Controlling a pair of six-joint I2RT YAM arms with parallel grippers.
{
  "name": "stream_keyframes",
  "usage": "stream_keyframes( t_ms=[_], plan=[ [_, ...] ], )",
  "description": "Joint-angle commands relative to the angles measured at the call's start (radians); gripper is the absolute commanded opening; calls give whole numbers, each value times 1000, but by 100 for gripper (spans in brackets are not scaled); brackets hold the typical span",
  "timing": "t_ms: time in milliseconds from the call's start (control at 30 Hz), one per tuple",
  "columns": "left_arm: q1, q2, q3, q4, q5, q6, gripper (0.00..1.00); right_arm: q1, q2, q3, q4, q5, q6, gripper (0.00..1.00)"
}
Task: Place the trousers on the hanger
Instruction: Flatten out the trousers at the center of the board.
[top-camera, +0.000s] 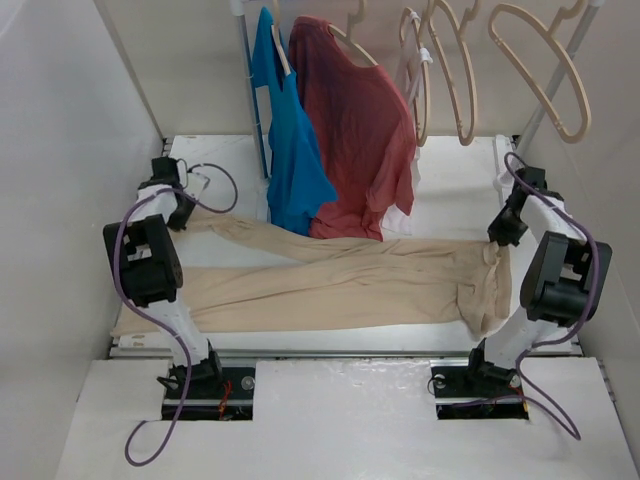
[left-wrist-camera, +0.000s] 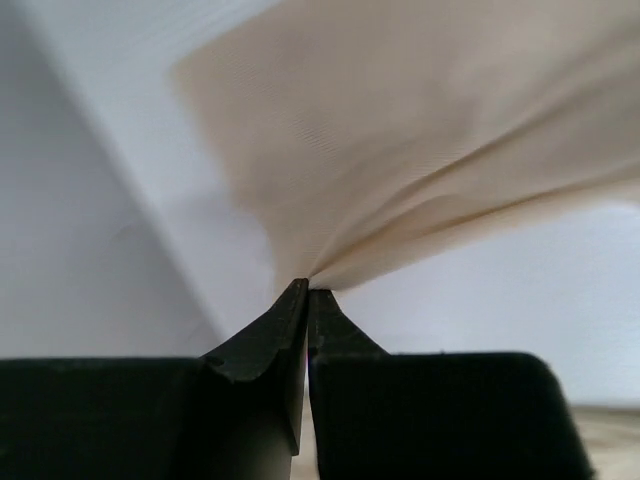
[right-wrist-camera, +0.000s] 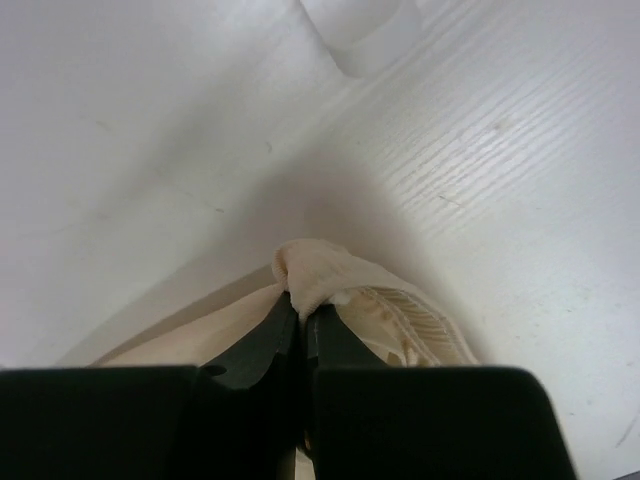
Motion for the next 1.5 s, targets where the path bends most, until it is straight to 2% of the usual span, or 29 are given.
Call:
stream_keyframes(
  t_ms=[0,133,300,667,800,833,933,1033,1133,1167,1300,1367,1433,1467],
  plan=[
    [62,-143,100,-46,-80,56,0,-19,-141,85,22,58,-33,0],
    [75,-209,149,-77,-134,111,0,-19,-241,108,22,68,-33,0],
    [84,-256,183,-98,-205,149,0,-19,-250,131,12,32,-42,0],
    [93,-210,349,-134,-257,122,0,-37,-289,169,12,-14,-52,0],
    [93,-176,477,-153,-281,122,0,-46,-319,178,22,-35,-72,0],
    [105,-161,554,-190,-282,122,0,-46,-330,178,22,-35,-72,0],
    [127,-161,616,-230,-257,108,0,-57,-342,162,31,-57,-72,0],
    [127,-230,555,-261,-219,123,0,-57,-365,110,41,-90,-81,0],
    [136,-327,348,-281,-237,152,0,-57,-365,66,51,-139,-69,0],
    [148,-351,220,-281,-237,172,0,-66,-374,33,51,-155,-56,0],
    [214,-420,-35,-304,-274,192,0,-104,-384,-101,61,-242,64,3],
    [254,-420,-99,-316,-298,183,0,-118,-410,-170,97,-252,105,4],
    [276,-420,-165,-325,-298,171,0,-118,-449,-266,127,-241,164,13],
    [276,-420,-185,-325,-298,160,0,-118,-460,-294,127,-232,183,24]
  ],
)
